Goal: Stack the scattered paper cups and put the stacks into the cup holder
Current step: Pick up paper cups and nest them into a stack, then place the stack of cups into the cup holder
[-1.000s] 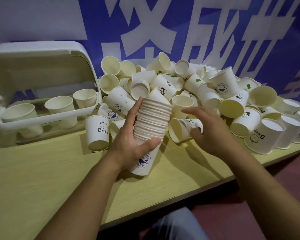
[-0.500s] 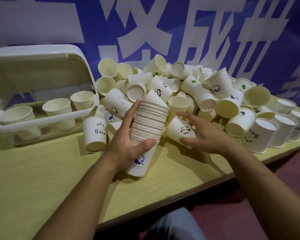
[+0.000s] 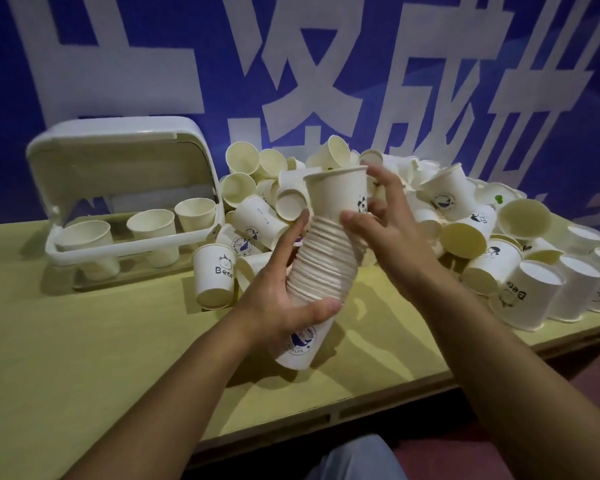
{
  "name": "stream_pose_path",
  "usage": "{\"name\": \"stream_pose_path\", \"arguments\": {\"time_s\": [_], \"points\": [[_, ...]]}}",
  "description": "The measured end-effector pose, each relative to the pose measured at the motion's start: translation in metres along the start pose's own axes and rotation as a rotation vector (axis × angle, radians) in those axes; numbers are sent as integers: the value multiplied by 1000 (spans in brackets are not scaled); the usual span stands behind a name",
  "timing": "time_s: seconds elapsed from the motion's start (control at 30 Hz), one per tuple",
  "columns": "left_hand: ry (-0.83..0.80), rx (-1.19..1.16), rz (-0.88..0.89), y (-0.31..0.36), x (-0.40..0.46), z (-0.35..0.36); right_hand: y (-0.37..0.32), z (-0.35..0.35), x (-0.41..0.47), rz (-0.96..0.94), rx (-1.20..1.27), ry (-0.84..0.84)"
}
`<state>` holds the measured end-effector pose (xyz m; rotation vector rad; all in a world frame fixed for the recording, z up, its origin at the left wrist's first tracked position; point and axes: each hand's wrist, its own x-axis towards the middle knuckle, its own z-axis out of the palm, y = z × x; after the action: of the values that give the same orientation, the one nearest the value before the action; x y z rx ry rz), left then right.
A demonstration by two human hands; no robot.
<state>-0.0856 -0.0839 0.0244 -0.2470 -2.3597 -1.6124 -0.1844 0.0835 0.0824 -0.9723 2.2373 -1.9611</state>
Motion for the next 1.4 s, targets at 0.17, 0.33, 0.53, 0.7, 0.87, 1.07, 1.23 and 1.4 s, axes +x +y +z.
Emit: {"name": "stream_pose_path", "arguments": {"time_s": [0.17,0.33,0.53,0.7,0.87,1.07,1.23,1.4], "points": [[238,-28,-1,9,-22,-38,-3,61,-5,-51,50,-103],[368,120,-49,7,-68,-92,-8,118,-1,-76,115,-245],[626,160,-113,3,-114,-151,-13,202,7,9,151,-547],[806,205,-156,0,-127,-198,9,262,23,228,269,-591],[906,282,-152,-3,-114,-228,51,280,19,182,184,-584],[1057,457,31,-8,-65,-245,62,283,20,27,109,-650],[1157,462,120,-13,-25,-257,66,283,21,26,133,-671],[1097,489,-22,-41,-16,-258,66,282,20,13,121,-677]]}}
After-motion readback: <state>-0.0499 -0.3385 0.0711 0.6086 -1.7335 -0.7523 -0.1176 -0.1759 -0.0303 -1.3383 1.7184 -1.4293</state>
